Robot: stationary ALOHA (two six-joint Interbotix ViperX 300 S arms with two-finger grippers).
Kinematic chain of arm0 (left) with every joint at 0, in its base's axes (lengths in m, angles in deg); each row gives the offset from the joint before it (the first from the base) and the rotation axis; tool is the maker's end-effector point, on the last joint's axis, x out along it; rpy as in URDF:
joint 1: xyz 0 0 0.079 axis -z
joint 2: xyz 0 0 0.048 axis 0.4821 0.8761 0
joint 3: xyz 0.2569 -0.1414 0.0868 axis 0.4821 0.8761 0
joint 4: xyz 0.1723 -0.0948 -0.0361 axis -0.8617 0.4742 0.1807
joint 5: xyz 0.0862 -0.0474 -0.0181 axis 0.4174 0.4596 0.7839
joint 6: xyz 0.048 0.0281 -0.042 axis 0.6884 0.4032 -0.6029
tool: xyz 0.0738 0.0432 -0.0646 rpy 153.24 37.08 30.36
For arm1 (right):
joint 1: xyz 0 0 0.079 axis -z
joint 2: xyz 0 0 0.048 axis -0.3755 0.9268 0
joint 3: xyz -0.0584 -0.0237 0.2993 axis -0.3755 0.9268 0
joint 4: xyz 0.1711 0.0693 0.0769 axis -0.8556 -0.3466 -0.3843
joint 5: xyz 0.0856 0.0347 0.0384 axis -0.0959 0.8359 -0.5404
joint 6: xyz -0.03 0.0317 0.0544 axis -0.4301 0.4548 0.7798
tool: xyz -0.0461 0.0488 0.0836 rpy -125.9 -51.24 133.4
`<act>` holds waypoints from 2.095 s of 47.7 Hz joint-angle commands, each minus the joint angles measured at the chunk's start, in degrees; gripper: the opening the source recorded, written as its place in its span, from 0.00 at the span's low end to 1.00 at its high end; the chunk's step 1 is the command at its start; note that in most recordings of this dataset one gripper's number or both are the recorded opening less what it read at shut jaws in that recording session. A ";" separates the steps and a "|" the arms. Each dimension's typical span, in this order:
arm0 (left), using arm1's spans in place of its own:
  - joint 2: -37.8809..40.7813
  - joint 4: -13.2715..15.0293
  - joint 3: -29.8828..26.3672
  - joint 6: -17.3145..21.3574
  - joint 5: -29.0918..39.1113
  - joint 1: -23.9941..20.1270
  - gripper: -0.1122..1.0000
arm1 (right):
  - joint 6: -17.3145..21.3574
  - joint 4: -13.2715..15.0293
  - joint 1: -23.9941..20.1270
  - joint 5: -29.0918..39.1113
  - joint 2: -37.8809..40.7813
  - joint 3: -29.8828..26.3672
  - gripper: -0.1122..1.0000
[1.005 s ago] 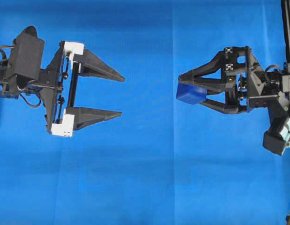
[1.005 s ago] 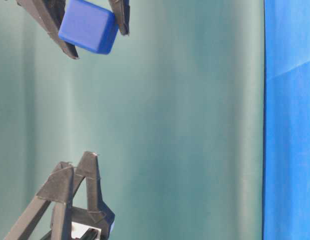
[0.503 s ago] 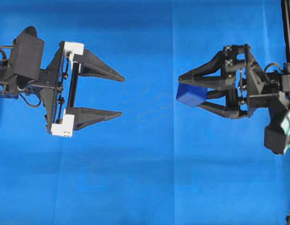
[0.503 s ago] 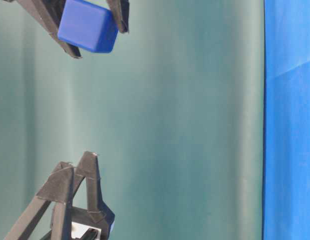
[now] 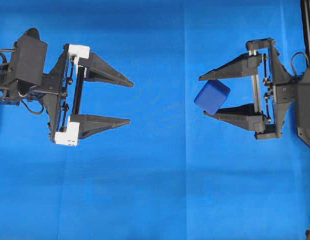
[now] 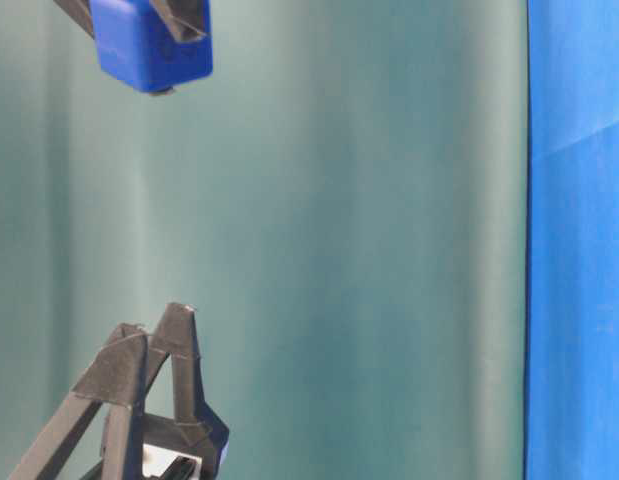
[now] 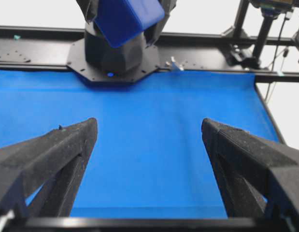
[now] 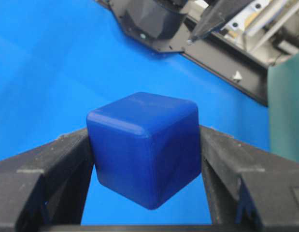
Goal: Handover the blue block to the right arm after grasping it with the left arm, then place it in the designated position.
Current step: 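Pull the cube back toward the right side with the right gripper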
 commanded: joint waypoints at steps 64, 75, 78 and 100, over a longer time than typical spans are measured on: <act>-0.44 -0.18 -1.41 0.09 -0.26 0.35 0.93 | 11.34 -0.62 -0.18 1.41 -1.85 -0.70 0.54; -0.44 -0.18 -1.41 0.09 -0.26 0.35 0.93 | 11.34 -0.62 -0.09 1.41 -1.85 -0.70 0.54; -0.44 -0.18 -1.41 0.09 -0.26 0.35 0.93 | 11.34 -0.62 -0.18 1.41 -1.85 -0.70 0.54; -0.44 -0.18 -1.49 0.09 -0.26 0.35 0.93 | 11.43 -0.70 -0.18 1.41 -1.58 -0.70 0.54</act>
